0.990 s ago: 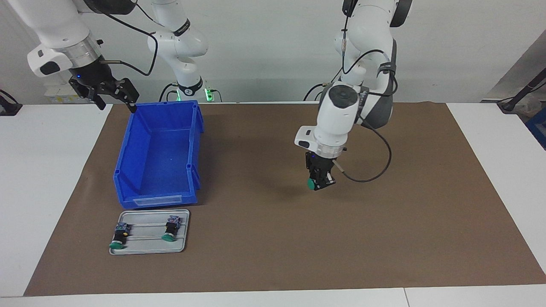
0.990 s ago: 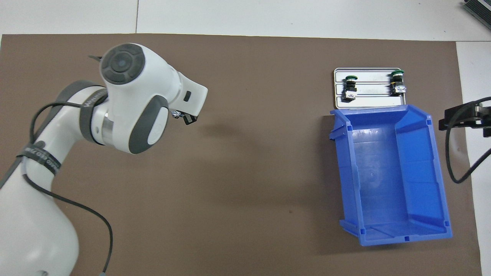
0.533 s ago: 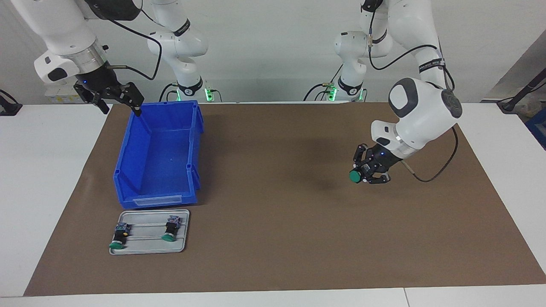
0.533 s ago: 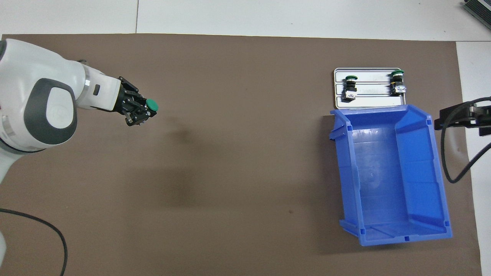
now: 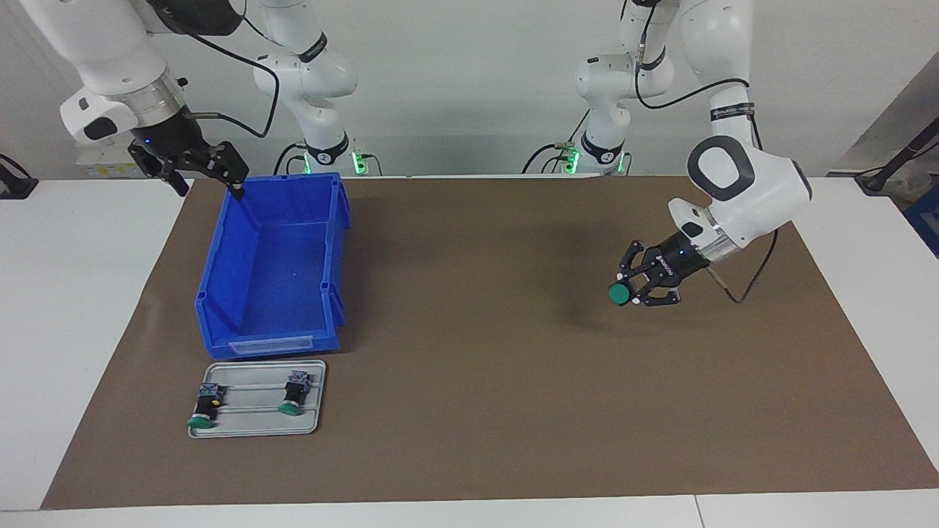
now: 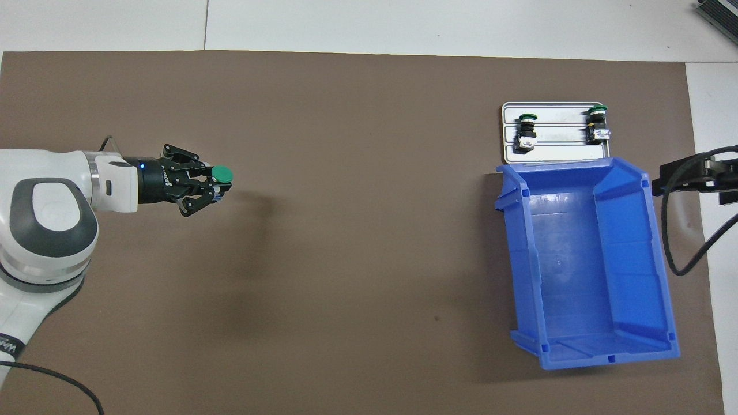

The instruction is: Place and press button with both arms

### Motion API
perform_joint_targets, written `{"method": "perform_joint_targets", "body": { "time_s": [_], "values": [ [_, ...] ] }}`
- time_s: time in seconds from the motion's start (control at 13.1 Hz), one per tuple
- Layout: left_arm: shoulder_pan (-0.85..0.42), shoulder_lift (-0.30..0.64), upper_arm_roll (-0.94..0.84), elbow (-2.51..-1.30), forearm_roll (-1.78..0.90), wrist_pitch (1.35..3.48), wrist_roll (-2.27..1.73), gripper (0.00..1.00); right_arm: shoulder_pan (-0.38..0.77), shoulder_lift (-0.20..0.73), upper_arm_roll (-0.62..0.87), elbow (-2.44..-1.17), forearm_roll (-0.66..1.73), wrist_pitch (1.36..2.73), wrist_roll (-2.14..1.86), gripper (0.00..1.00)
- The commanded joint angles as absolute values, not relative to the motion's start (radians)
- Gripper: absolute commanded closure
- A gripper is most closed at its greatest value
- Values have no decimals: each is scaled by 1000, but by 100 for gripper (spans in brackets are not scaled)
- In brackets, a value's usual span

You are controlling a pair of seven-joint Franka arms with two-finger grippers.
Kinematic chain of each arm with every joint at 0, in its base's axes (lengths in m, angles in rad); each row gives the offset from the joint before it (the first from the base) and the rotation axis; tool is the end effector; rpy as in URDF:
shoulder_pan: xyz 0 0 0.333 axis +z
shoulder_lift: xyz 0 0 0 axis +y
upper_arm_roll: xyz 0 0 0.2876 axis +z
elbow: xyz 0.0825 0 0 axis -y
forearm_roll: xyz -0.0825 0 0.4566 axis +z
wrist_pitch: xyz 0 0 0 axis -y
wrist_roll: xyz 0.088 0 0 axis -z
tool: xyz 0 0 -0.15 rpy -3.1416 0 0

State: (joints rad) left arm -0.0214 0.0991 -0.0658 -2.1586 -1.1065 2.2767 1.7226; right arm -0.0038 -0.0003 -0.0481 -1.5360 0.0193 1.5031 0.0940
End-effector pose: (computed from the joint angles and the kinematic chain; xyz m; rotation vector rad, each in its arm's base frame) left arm 0.6199 -0.1057 0.2618 2.1261 -1.2372 0.8102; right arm 0.6182 -0.0291 0.5663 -3.1144 0.2260 0.0515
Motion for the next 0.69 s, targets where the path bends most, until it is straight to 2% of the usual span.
{"method": "perform_joint_targets", "body": {
  "time_s": [0.0, 0.3, 0.61],
  "values": [
    [-44, 32, -66, -2272, -1309, 2324, 1880, 100, -3, -14, -51, -1554, 26, 1509, 69, 1],
    [-110, 52, -64, -2344, -1719, 2332, 2219, 100, -3, -14, -51, -1554, 26, 1509, 69, 1],
    [-221, 156, -64, -2365, -2166, 2283, 2616, 100, -3, -14, -51, -1554, 26, 1509, 69, 1]
  ]
}}
